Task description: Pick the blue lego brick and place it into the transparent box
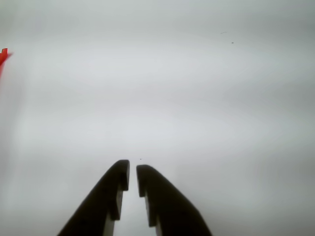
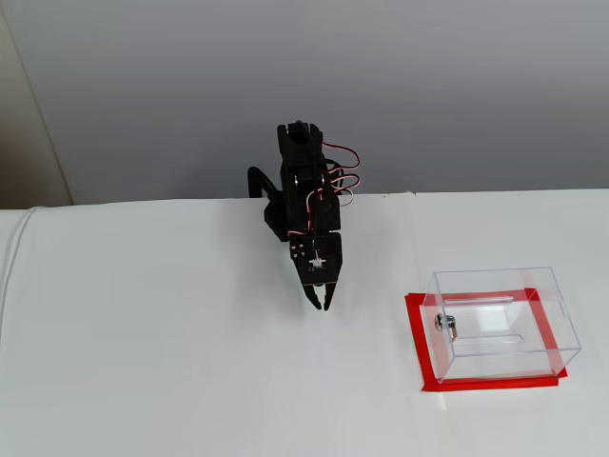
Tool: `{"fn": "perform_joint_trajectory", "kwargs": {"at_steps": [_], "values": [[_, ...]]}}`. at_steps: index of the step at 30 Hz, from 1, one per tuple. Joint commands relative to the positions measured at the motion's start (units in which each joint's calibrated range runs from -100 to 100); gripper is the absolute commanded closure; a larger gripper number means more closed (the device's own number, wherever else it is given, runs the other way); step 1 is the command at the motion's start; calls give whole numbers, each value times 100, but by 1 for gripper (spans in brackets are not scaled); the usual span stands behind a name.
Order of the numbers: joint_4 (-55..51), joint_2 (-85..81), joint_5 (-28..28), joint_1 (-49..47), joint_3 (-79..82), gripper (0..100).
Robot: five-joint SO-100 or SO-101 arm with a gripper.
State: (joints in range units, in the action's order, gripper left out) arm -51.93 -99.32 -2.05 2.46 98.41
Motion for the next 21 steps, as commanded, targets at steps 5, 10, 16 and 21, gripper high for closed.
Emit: {"fn": "perform_joint_trajectory", "kwargs": {"at_steps": [5,10,16,21], "values": [[-81,-8,-35,-915,5,98],[-90,0,-35,-1418,-4,98],[-90,9,-45,-649,-347,98],[-90,9,-51,845,-809,98]]}}
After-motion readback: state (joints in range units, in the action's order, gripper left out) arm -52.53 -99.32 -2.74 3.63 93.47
